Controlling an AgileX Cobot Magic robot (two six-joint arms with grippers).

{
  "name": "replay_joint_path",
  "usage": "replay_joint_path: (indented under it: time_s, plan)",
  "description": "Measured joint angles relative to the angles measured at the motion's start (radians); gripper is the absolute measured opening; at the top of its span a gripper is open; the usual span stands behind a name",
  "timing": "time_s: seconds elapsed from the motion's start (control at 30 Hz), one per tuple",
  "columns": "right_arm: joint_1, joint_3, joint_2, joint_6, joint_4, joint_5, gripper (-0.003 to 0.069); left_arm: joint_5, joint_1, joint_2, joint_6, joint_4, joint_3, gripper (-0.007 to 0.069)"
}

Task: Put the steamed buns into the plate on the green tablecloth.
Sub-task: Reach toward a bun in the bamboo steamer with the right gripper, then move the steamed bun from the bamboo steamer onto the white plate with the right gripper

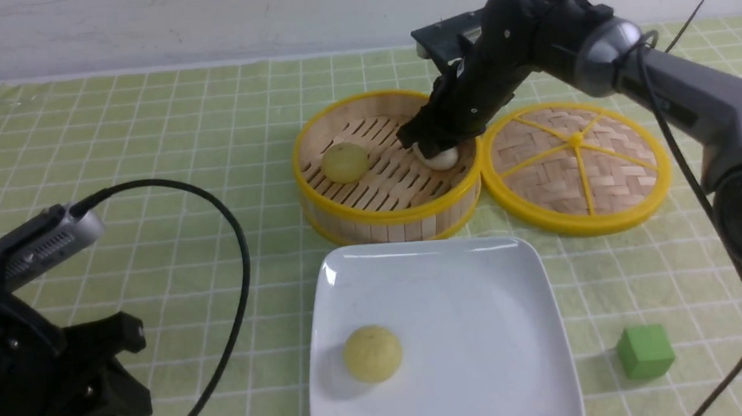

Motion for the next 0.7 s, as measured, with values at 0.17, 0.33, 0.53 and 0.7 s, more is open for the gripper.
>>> replay_joint_path:
  time_s: [0.17,0.33,0.53,0.7]
  plan:
    - [0.0,0.002,-0.13,-0.001,-0.026,0.227,0.0022,-0.004,0.0,0.0,0.0,0.0,0.0,0.0269]
    - [0.0,0.058,-0.365,0.013,-0.048,0.32,0.0022,-0.017,-0.001,0.0,0.0,-0.002,0.0,0.0269]
    - [0.006,0.353,-0.624,0.056,-0.01,0.329,0.0022,-0.041,-0.001,0.0,0.0,-0.002,0.0,0.0269]
    - [0.087,0.769,-0.723,0.068,0.041,0.248,0.0027,-0.062,-0.001,0.0,0.0,-0.003,0.0,0.0269]
